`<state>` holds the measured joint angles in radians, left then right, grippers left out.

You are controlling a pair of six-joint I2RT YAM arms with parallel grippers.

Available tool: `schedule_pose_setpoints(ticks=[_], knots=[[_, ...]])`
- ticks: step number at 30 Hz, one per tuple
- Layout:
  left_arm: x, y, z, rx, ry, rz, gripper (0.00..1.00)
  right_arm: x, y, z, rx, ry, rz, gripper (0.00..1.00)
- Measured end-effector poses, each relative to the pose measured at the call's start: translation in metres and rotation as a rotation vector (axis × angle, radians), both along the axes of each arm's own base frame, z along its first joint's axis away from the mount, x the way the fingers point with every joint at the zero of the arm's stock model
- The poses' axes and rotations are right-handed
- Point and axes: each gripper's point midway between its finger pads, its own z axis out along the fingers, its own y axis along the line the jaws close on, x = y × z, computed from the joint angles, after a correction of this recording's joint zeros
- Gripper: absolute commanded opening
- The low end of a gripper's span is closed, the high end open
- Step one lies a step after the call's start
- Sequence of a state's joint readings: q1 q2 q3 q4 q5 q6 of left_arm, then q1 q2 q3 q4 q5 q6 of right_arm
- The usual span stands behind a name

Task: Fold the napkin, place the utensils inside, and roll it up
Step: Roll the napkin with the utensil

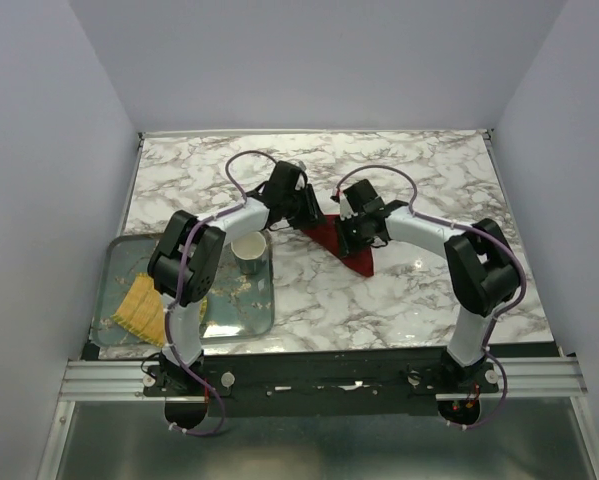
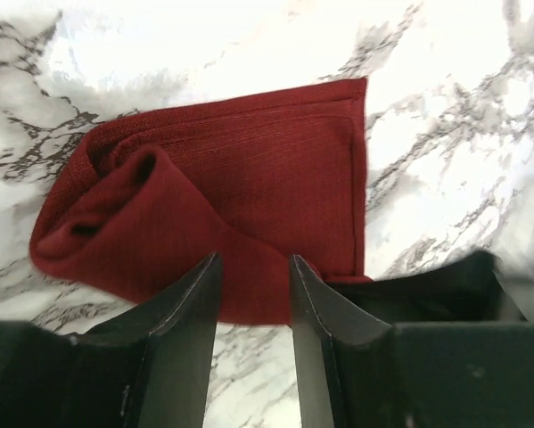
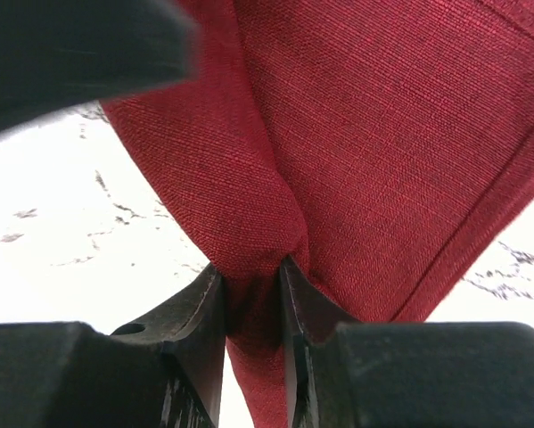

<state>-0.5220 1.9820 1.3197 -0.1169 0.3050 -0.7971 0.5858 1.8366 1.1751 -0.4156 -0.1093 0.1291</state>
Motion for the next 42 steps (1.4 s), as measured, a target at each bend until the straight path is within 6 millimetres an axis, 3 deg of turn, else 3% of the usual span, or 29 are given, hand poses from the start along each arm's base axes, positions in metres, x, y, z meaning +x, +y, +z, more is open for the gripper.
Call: schedule_pose_setpoints(ticks=[7, 11, 21, 28, 35, 42], knots=[[0.005, 0.007, 0.046, -0.015, -0.092, 0.008, 0.39, 0.000, 0.006, 0.001, 0.206, 0.161, 0.032, 0.25], [0.005, 0.006, 0.055, -0.027, -0.112, 0.008, 0.33, 0.001, 0.010, -0.001, 0.355, 0.302, 0.043, 0.26], [-0.012, 0.001, 0.028, -0.009, -0.052, -0.007, 0.29, 0.000, 0.008, -0.001, 0.568, 0.499, 0.032, 0.28], [-0.011, -0.001, -0.015, 0.024, 0.010, -0.006, 0.27, -0.004, 0.008, -0.002, 0.563, 0.515, 0.027, 0.31], [-0.007, -0.003, -0.022, 0.017, 0.008, -0.003, 0.26, -0.003, 0.003, 0.003, 0.480, 0.450, 0.018, 0.54], [-0.006, -0.003, -0.023, 0.015, 0.006, -0.003, 0.26, -0.008, 0.001, 0.031, 0.197, 0.213, 0.040, 0.60]])
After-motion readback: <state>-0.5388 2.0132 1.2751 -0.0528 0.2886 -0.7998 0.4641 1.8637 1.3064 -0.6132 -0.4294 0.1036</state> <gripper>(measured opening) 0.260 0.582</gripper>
